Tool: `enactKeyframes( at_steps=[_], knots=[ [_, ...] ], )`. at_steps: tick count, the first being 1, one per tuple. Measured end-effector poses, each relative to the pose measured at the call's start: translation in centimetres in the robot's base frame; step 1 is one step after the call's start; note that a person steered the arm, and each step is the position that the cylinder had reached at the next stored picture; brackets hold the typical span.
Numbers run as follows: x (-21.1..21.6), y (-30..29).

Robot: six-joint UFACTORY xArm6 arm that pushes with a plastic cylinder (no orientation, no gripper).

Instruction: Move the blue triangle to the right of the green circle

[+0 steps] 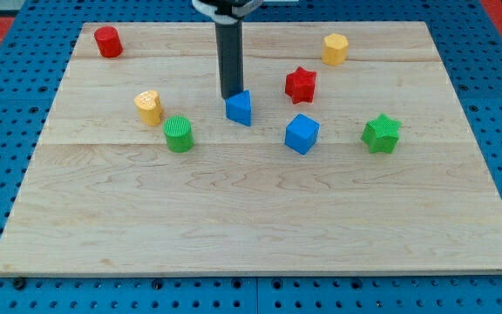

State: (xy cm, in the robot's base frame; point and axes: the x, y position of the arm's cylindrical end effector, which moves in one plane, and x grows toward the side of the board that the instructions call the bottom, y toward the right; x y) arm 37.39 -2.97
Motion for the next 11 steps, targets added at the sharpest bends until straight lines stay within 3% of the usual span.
enactKeyframes(
  at_steps=[2, 3, 6, 8, 9, 10, 11],
  knots=[
    [-0.2, 2.8],
    [1.3, 7.7],
    [4.0, 2.4],
    [1.5, 0.1],
    [1.4, -5.4],
    [1.5, -7.2],
    [3.8, -7.7]
  ],
)
